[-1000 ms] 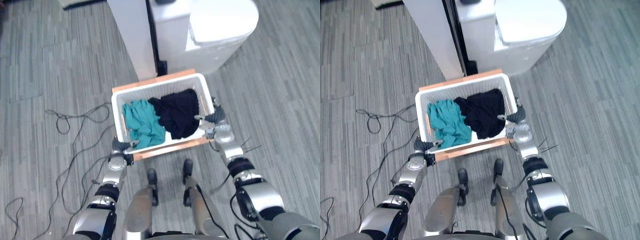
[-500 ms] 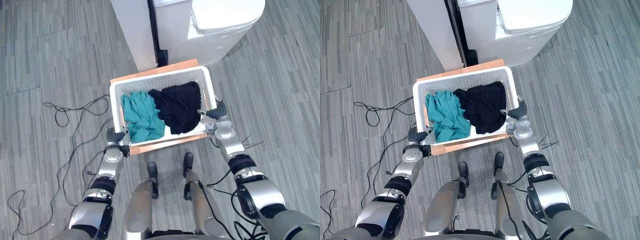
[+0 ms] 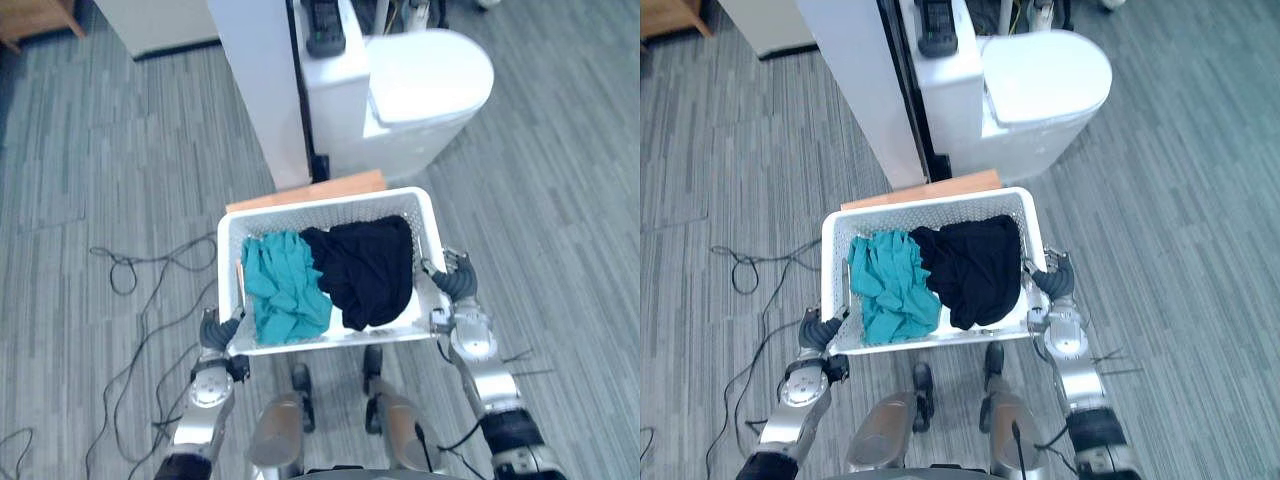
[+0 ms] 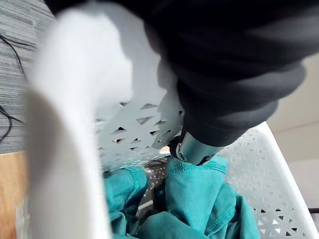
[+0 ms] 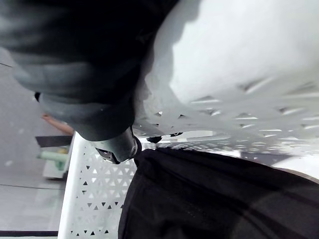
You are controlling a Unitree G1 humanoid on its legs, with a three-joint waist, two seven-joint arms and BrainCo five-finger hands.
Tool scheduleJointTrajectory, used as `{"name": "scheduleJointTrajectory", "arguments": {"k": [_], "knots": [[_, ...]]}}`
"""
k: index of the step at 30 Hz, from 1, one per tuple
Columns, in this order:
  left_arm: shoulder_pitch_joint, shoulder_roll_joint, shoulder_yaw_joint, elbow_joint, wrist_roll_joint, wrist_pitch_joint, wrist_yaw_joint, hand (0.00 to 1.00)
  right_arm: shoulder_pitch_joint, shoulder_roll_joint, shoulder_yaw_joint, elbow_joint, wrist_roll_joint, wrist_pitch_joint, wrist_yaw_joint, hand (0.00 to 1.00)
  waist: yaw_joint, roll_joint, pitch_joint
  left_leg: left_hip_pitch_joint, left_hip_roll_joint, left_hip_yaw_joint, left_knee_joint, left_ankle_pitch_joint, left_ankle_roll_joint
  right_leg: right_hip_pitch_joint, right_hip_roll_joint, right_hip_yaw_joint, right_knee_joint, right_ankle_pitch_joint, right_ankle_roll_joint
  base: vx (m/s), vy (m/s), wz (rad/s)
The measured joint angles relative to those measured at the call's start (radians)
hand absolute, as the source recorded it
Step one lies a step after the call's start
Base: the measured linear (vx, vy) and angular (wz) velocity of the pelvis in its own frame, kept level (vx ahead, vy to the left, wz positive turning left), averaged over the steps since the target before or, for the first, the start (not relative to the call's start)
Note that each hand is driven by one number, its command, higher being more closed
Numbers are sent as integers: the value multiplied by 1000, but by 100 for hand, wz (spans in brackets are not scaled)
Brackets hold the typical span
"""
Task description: Pick up the laundry basket with both hands and put the clothes into the washing machine.
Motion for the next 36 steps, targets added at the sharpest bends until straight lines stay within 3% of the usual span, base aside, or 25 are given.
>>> {"name": "scheduleJointTrajectory", "arguments": {"k": [3,8,9,10,11,12,13,15,17,18,19,20,21,22,23,24,26,28,30,31,32,33,34,36], "knots": [[1,1,-1,-16,0,-5,-2,100,29,-9,0,-54,0,-7,2,100,-5,14,-22,12,0,-20,6,-42,2,9,15,59,-48,37,11,-35,60,-59],[20,3,-7,-50,2,-4,-4,100,79,-14,-2,-115,5,-11,2,100,-15,4,-32,-35,28,146,129,-125,18,-62,51,240,-69,104,30,-97,65,-117],[19,6,-7,-51,3,-3,-4,100,77,-13,-2,-113,9,-10,2,100,-30,-1,-34,-50,45,204,162,-142,26,-80,53,233,-84,82,9,-148,31,-153],[19,5,-7,-50,4,2,-4,100,76,-11,-2,-107,13,-6,2,100,-35,2,-33,-40,74,254,152,-137,36,-104,48,120,-64,15,-77,-147,14,-160],[20,8,-7,-51,8,2,-5,100,75,-7,-3,-98,14,-6,2,100,-35,0,-35,-24,96,295,137,-135,38,-128,37,27,-22,-15,-115,-115,-5,-178],[28,11,-7,-51,11,6,-5,100,74,4,-3,-76,14,-6,2,100,-30,-16,-40,22,113,383,115,-135,37,-171,-18,-189,111,-55,-132,-65,-6,-187],[47,11,-7,-51,12,7,-5,100,74,11,-2,-46,13,-6,5,100,-29,-39,-52,80,107,461,100,-139,31,-176,-81,-370,213,-109,-175,-14,11,-180],[59,11,-6,-51,12,8,-4,100,74,12,1,-29,13,-6,17,100,-27,-53,-62,143,100,522,91,-152,12,-135,-101,-473,221,-84,-195,40,-25,-167],[53,14,-6,-52,13,8,-4,100,66,11,1,-27,13,-7,19,100,-29,-57,-75,177,105,581,37,-160,7,-130,-68,-495,177,-124,-138,6,-100,-155],[57,6,-6,-54,14,8,-4,100,52,4,2,-18,13,-7,20,100,-19,-40,-87,178,140,623,27,-167,6,-147,-53,-488,209,-160,-127,16,-143,-135],[59,-7,-8,-59,22,8,-4,100,36,-20,3,-2,14,-7,21,100,-35,-28,-87,180,183,662,97,-205,-14,-194,-70,-428,454,-233,-175,109,-153,-117],[73,-17,-10,-70,26,9,-4,100,38,-29,4,10,14,-7,21,100,-52,-39,-92,179,201,668,203,-239,-15,-165,-88,-376,530,-321,-97,181,-200,-97],[77,-36,-9,-69,26,13,-4,100,23,-39,7,32,14,-7,21,100,-54,-21,-78,164,263,633,339,-270,12,-148,-37,-324,534,-363,-79,223,-170,-126],[96,-45,-13,-68,27,27,-4,100,20,-60,21,46,15,4,24,100,-32,5,-82,90,331,511,560,-264,65,-112,29,-271,499,-352,-102,238,-146,-189],[117,-45,-24,-68,27,29,-4,100,24,-76,31,46,15,4,27,100,-9,12,-81,20,293,332,680,-265,55,-71,78,-205,462,-347,-98,226,-66,-170],[121,-45,-26,-68,27,29,-4,100,24,-76,31,46,15,4,27,100,-5,12,-81,11,281,303,689,-265,54,-64,83,-194,454,-346,-99,270,13,-139],[129,-45,-41,-66,27,29,-4,100,43,-92,30,40,21,4,30,100,0,8,-82,-102,128,103,640,-265,51,20,97,-124,369,-337,-128,330,89,-87],[131,-45,-43,-66,28,29,-4,100,43,-96,30,37,22,4,32,100,8,8,-82,-144,51,50,516,-257,39,58,96,-86,320,-333,-131,242,111,-64],[131,-45,-43,-66,29,29,-4,100,43,-97,30,32,22,4,33,100,30,8,-84,-182,-7,-13,350,-225,-6,90,91,-42,274,-329,-123,293,160,-75],[131,-45,-43,-66,34,30,-4,100,43,-97,30,32,21,4,33,100,48,11,-88,-203,-29,-42,236,-154,-29,113,90,-11,242,-327,-110,341,188,-68],[131,-44,-43,-66,35,31,-4,100,44,-95,30,33,21,4,33,100,55,9,-90,-200,-35,-39,211,-100,-22,124,88,3,230,-326,-97,378,199,-71],[133,-42,-42,-66,38,32,-4,100,46,-89,30,33,21,5,33,100,58,2,-102,-168,-47,-20,172,-21,62,139,77,26,218,-324,-55,464,213,-47],[126,-41,-37,-66,41,32,-4,100,45,-84,27,32,20,4,33,100,54,-9,-111,-166,-57,12,182,-6,128,136,55,30,223,-320,-26,470,212,-35],[126,-42,-37,-66,44,39,-4,100,52,-82,25,33,18,4,33,100,56,-15,-115,-155,-68,49,222,-10,134,140,28,31,268,-326,-12,497,227,-43]]}}
